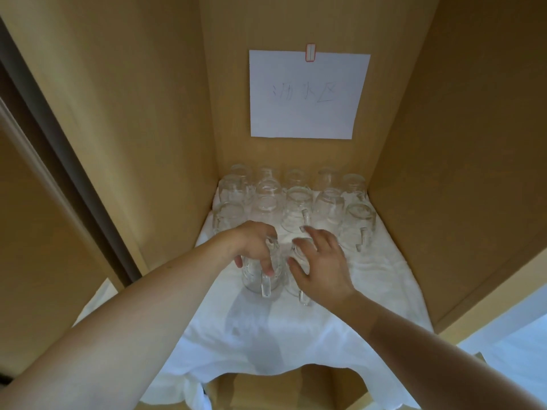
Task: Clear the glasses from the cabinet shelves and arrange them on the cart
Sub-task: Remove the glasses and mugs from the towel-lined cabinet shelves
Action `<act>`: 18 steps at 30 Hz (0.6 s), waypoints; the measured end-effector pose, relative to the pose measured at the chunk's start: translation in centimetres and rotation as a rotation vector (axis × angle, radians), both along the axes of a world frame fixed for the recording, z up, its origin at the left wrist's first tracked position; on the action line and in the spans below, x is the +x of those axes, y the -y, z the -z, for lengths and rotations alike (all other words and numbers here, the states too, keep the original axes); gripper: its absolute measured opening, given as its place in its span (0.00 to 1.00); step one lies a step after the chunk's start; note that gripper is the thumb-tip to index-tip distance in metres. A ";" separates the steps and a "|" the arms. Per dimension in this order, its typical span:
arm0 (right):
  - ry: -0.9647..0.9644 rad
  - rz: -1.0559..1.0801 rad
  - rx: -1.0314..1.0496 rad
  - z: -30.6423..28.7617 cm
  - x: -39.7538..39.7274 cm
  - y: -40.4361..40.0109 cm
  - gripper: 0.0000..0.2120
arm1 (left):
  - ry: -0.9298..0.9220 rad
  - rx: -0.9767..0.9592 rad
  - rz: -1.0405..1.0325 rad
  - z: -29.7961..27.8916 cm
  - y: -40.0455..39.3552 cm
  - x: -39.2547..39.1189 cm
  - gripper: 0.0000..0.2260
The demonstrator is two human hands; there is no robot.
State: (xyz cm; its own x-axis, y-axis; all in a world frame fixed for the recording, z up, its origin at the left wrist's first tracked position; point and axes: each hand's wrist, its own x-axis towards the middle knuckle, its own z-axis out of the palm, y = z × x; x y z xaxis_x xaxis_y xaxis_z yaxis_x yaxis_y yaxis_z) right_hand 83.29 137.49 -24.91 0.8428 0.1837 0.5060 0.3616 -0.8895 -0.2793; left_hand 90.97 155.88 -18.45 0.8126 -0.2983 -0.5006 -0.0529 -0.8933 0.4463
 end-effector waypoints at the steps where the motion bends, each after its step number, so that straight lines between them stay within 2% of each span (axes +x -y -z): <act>1: -0.197 0.125 -0.006 -0.3 0.5 -0.1 0.32 | 0.019 -0.007 0.005 0.0 -0.2 0.0 0.42; 3: -0.573 0.213 0.121 -0.8 1.5 0.1 0.45 | 0.064 -0.010 0.014 0.1 -0.3 0.0 0.43; 4: -0.648 0.207 0.214 -0.9 1.8 0.3 0.47 | 0.094 -0.004 0.022 0.1 -0.3 0.0 0.43; 8: -0.612 0.244 0.352 -1.4 2.3 1.5 0.47 | 0.212 0.025 0.078 0.2 0.4 0.1 0.47; 13: -0.568 0.294 0.349 -2.4 2.9 4.4 0.51 | 0.306 0.059 0.153 0.7 2.5 0.6 0.49; 18: -0.575 0.340 0.278 -3.0 3.2 6.3 0.51 | 0.347 0.075 0.145 0.6 4.8 1.2 0.42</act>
State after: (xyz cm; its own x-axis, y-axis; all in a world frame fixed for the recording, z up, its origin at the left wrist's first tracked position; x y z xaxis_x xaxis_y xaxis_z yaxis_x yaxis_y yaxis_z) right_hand 86.53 131.15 -21.92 0.9773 -0.2073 -0.0447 -0.1949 -0.7950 -0.5745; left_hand 92.15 151.08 -19.08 0.8895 -0.3959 -0.2283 -0.3178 -0.8948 0.3137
